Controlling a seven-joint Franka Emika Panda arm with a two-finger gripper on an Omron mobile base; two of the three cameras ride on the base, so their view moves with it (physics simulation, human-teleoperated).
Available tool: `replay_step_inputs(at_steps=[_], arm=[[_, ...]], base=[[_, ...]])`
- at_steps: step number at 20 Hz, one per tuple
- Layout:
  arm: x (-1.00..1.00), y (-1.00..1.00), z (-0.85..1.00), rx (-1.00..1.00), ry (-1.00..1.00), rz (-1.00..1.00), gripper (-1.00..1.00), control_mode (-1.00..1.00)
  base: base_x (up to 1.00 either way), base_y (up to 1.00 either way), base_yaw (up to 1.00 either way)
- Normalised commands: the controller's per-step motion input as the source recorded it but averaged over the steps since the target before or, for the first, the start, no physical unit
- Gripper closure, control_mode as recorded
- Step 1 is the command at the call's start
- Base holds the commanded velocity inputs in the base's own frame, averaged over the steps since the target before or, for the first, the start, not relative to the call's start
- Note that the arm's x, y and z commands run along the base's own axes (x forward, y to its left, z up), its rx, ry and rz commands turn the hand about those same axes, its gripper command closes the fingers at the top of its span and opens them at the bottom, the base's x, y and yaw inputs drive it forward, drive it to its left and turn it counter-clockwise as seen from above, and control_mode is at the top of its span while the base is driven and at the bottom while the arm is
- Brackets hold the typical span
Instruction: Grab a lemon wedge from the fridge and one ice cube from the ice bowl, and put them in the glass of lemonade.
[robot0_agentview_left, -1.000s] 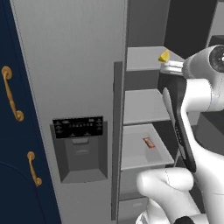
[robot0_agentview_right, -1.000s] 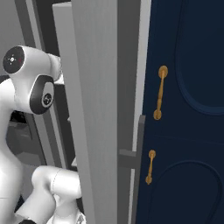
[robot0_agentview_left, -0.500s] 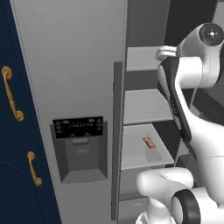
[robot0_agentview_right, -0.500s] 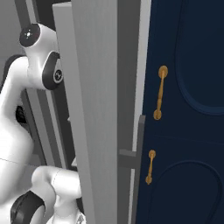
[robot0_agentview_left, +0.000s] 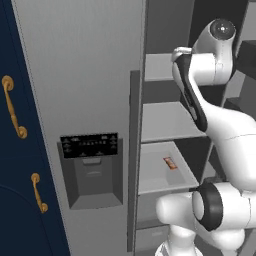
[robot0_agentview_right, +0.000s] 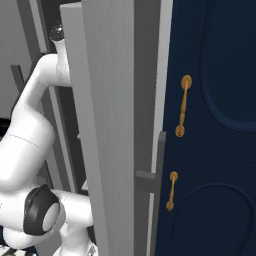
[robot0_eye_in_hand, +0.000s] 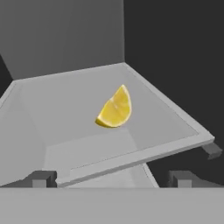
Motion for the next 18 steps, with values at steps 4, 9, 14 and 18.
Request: replay_step_inputs(at_steps=[4,9,14,18], arm=[[0.62,-0.18,-0.02,0.0,0.02,0.0,-1.0,-1.0],[0.61,-0.02,-0.09,0.0,0.05,0.0,-1.0,-1.0],[0.56,-0.19,-0.14,0.0,0.02,0.0,-1.0,-1.0],[0.33,-0.37,-0.09,0.0,0.01,0.0,-1.0,-1.0]], base=[[0.0,0.0,0.0],[0.0,0.0,0.0],[0.0,0.0,0.0],[0.0,0.0,0.0]])
